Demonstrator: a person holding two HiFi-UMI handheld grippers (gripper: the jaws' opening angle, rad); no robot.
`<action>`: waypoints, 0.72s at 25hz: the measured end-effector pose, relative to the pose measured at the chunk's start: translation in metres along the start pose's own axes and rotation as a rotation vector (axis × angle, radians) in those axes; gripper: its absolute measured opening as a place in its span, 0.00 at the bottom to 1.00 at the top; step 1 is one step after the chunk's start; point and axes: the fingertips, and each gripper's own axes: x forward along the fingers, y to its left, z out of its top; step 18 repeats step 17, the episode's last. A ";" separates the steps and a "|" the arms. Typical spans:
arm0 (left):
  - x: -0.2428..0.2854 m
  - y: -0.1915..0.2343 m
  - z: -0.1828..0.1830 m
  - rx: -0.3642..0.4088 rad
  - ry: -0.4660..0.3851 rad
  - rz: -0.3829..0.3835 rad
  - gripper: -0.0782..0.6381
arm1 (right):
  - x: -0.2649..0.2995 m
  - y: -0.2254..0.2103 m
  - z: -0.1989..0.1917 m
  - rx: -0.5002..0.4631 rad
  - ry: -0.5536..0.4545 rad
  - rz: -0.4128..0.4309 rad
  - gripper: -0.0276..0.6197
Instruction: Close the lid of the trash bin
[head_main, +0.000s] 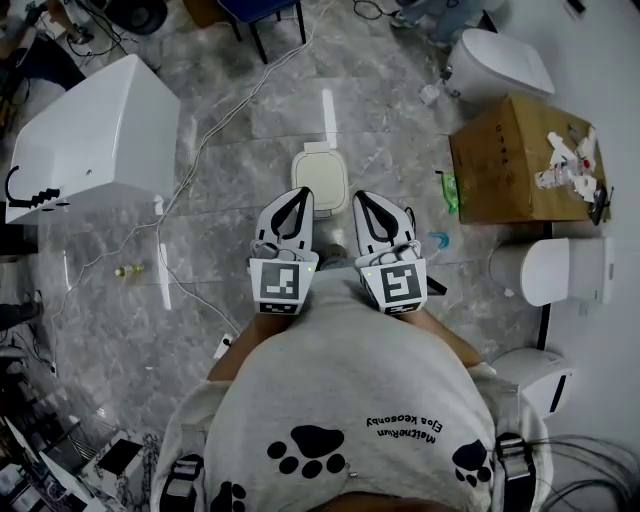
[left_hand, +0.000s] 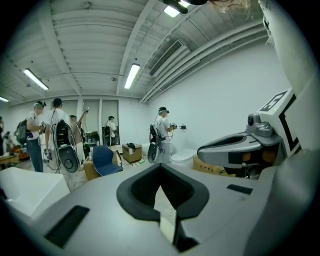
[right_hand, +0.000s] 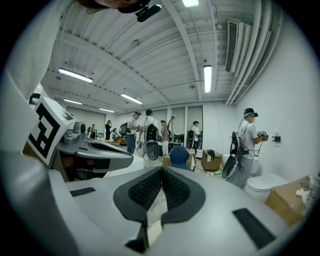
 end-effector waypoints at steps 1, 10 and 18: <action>-0.001 -0.001 0.000 0.008 -0.004 0.003 0.13 | -0.002 0.001 -0.001 -0.004 0.001 0.003 0.09; -0.008 -0.015 0.001 0.036 -0.029 0.006 0.13 | -0.009 0.005 -0.007 -0.009 -0.015 0.028 0.09; -0.001 -0.007 -0.003 -0.047 -0.036 -0.017 0.13 | -0.001 0.000 0.000 -0.014 -0.028 0.020 0.09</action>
